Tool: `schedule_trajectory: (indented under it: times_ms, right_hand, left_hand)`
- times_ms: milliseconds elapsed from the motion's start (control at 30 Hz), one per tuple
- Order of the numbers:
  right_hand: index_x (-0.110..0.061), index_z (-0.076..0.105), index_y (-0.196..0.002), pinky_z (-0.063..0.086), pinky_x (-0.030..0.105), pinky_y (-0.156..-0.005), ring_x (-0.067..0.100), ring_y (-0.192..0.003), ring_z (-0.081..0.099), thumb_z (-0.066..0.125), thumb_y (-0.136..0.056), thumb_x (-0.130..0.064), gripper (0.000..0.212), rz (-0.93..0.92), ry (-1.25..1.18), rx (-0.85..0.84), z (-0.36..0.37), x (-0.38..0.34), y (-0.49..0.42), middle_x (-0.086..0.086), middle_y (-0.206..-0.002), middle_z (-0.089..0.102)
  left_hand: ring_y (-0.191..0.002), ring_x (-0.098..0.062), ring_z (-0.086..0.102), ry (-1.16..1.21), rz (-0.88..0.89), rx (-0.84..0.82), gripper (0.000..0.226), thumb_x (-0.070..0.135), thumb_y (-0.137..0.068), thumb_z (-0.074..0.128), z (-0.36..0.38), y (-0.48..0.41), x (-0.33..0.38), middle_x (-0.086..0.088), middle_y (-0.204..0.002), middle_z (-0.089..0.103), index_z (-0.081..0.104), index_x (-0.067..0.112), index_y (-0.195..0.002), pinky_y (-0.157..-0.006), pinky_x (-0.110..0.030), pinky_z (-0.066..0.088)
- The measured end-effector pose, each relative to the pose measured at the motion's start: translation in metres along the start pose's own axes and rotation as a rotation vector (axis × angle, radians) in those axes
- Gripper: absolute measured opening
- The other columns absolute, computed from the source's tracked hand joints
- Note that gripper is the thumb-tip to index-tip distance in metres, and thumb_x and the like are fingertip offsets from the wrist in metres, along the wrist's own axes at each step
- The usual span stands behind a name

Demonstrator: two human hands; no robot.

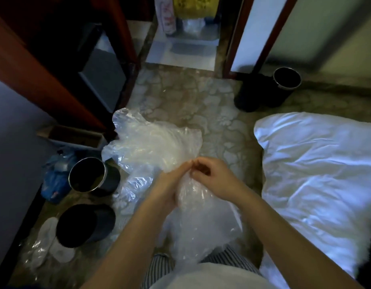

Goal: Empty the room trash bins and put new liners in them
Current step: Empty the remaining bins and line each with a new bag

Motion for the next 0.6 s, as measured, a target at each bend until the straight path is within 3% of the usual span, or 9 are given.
schedule_trajectory:
  times_ms: [67,133,200,300,400,533,600]
  right_hand:
    - [-0.021,0.059,-0.077,0.046,0.027,-0.068,0.014,-0.068,0.056,0.059,-0.091,-0.008,0.018,0.024,-0.055,0.094,-0.041,0.012,-0.007,0.005,-0.074,0.062]
    - [-0.017,0.057,-0.074,0.041,0.014,-0.061,0.000,-0.060,0.050,0.058,-0.091,-0.006,0.021,0.045,-0.155,0.208,-0.074,0.022,-0.011,-0.010,-0.064,0.058]
    - [-0.018,0.055,-0.070,0.039,0.008,-0.057,-0.004,-0.053,0.048,0.056,-0.092,-0.004,0.026,0.080,-0.225,0.305,-0.098,0.033,-0.017,-0.015,-0.057,0.055]
    - [-0.014,0.053,-0.073,0.038,0.008,-0.054,-0.004,-0.050,0.048,0.052,-0.094,-0.002,0.024,0.111,-0.294,0.484,-0.127,0.048,-0.030,-0.007,-0.060,0.051]
    - [-0.019,0.052,-0.074,0.036,0.009,-0.051,-0.003,-0.048,0.047,0.051,-0.096,-0.007,0.025,0.176,-0.354,0.657,-0.158,0.062,-0.049,-0.005,-0.060,0.049]
    - [-0.022,0.052,-0.076,0.037,0.017,-0.055,0.005,-0.055,0.045,0.051,-0.096,-0.019,0.020,0.283,-0.322,0.791,-0.200,0.079,-0.087,-0.004,-0.063,0.050]
    - [-0.018,0.055,-0.082,0.038,0.019,-0.055,0.009,-0.060,0.046,0.049,-0.097,-0.023,0.016,0.343,-0.315,0.862,-0.222,0.086,-0.111,-0.001,-0.068,0.051]
  left_hand:
    - [-0.079,-0.017,0.070,-0.018,-0.014,-0.125,0.024,0.022,-0.075,0.062,0.034,-0.016,0.007,-0.012,-0.087,0.072,0.070,0.006,-0.091,-0.068,-0.025,0.056]
    - [-0.084,-0.020,0.070,-0.046,-0.006,-0.177,0.029,0.021,-0.071,0.064,0.061,-0.032,0.014,-0.012,-0.090,0.072,0.070,0.006,-0.095,-0.072,-0.027,0.056]
    - [-0.085,-0.021,0.069,-0.080,-0.004,-0.170,0.033,0.019,-0.069,0.064,0.084,-0.050,0.021,-0.012,-0.091,0.072,0.068,0.006,-0.098,-0.072,-0.028,0.057]
    - [-0.089,-0.022,0.069,-0.117,-0.015,-0.131,0.047,0.018,-0.067,0.066,0.113,-0.078,0.034,-0.016,-0.105,0.070,0.064,0.003,-0.112,-0.073,-0.029,0.058]
    - [-0.085,-0.019,0.070,-0.148,-0.026,-0.097,0.064,0.019,-0.063,0.068,0.130,-0.111,0.051,-0.015,-0.110,0.068,0.057,0.002,-0.124,-0.063,-0.025,0.057]
    - [-0.071,-0.015,0.069,-0.227,-0.111,-0.125,0.048,0.015,-0.080,0.065,0.156,-0.163,0.086,-0.011,-0.098,0.068,0.056,0.004,-0.126,-0.055,-0.023,0.055]
    - [-0.072,-0.016,0.070,-0.216,-0.164,-0.200,0.060,0.022,-0.074,0.066,0.171,-0.191,0.106,-0.013,-0.102,0.067,0.053,0.004,-0.130,-0.056,-0.025,0.056]
Point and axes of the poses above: each hand's wrist, its own y-axis away from the middle knuckle, its own z-axis out of the palm, x = y × z, the point moved 3 cm from there along -y, towards the middle knuckle
